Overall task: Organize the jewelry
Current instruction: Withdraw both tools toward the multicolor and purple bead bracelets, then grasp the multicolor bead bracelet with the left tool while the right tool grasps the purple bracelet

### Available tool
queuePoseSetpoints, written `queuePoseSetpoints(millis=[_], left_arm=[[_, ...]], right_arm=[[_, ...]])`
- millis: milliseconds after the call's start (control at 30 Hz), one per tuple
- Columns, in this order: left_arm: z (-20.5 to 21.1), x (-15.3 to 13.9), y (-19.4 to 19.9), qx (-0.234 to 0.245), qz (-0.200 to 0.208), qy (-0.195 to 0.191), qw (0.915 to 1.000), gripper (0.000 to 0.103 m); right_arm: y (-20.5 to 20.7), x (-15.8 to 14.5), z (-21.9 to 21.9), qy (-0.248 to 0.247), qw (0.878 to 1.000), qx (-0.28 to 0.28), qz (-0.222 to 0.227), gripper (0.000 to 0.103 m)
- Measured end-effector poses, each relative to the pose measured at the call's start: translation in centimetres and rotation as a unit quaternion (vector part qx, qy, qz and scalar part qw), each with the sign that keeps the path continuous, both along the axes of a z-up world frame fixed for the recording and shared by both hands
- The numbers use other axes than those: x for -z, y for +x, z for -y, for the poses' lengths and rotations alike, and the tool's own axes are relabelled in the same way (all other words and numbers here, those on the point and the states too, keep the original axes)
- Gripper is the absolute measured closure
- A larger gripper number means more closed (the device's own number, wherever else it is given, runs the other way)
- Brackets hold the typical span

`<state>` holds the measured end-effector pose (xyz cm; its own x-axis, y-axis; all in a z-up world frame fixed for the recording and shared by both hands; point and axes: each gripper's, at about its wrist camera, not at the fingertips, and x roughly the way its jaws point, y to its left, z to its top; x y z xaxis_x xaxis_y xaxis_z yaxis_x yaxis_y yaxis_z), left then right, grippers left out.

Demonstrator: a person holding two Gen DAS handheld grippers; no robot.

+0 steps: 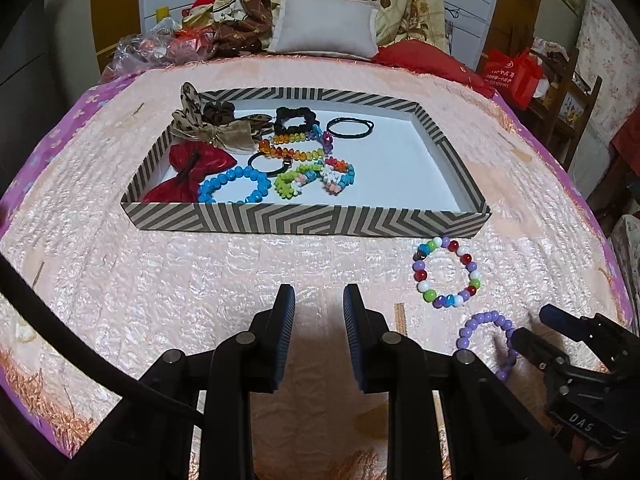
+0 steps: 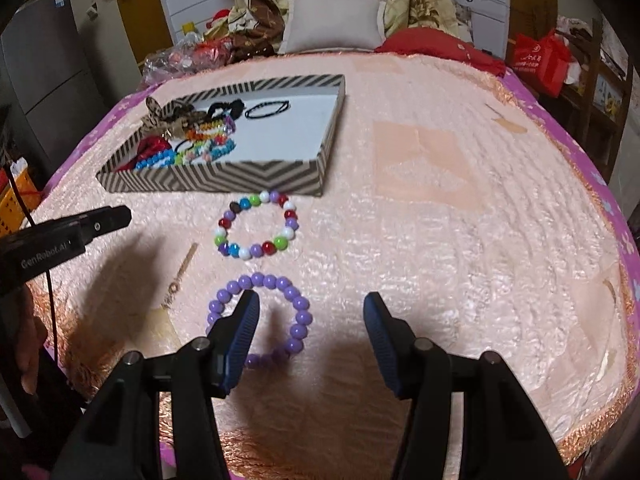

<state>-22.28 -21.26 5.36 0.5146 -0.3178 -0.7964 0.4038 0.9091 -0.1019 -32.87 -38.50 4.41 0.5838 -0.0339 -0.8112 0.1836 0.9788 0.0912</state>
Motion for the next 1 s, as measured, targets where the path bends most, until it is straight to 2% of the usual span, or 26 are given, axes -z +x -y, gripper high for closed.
queuePoseSetpoints(millis=[667,733,800,833,900,933,1000], left_arm=[[0.5,1.2,0.9,0.000,-0.020,0.003,0.9998,0.081],[0.7,1.3,0.9,0.002,-0.023,0.002,0.9997,0.081],[1.0,1.4,1.0,0.002,-0.026,0.001,0.9997,0.081],[1.1,1.3,1.0,0.003,-0.027,-0.001,0.9996,0.081],[1.3,1.2,1.1,0.006,-0.030,-0.008,0.9995,0.081],[1.5,1.1,1.1,0.010,-0.033,-0.014,0.9993,0.081],[2.1,1.0,1.2,0.023,-0.044,-0.030,0.9983,0.081]], right_arm=[[1.3,1.7,-0.4,-0.012,1.000,-0.010,-0.013,0.047],[1.5,1.8,-0.6,-0.026,0.999,-0.013,-0.015,0.047],[1.5,1.9,-1.0,-0.056,0.998,-0.016,-0.020,0.060],[1.4,1.8,-1.0,-0.065,0.997,-0.024,-0.020,0.071],[1.4,1.7,-0.8,-0.068,0.997,-0.023,-0.024,0.085],[1.3,1.7,-0.5,-0.070,0.997,-0.022,-0.026,0.090],[1.1,1.6,0.3,-0.067,0.997,-0.015,-0.029,0.092]])
